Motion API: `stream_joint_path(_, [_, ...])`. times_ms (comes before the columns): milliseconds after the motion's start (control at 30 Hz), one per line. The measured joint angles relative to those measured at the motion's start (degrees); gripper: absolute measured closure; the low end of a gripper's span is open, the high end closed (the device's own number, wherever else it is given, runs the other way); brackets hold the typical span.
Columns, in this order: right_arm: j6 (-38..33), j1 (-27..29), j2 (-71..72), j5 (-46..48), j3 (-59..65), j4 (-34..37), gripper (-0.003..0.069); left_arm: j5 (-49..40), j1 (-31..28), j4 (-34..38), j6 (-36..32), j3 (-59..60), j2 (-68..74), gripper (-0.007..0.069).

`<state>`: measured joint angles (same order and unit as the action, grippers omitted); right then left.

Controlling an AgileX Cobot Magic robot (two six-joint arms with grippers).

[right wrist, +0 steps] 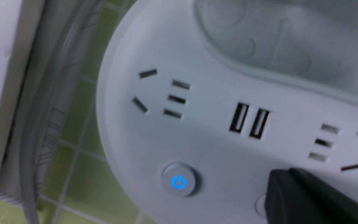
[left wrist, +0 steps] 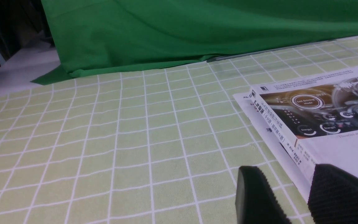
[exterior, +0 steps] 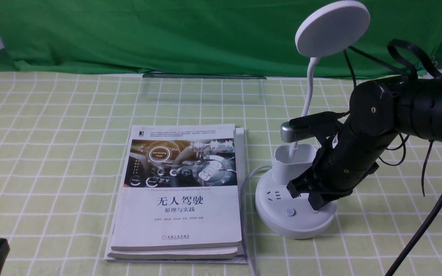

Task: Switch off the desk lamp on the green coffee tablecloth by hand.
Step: 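Press the power button on the lamp base to turn the lamp off with the right gripper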

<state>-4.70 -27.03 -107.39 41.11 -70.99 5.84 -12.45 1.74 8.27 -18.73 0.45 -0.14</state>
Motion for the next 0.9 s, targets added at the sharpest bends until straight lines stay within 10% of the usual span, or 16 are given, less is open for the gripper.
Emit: stream_joint_path(900, [0.0, 0.0, 0.5, 0.6, 0.6, -0.6, 0.0615, 0.0, 0.0, 0.0, 0.0, 0.0, 0.0, 0.0382])
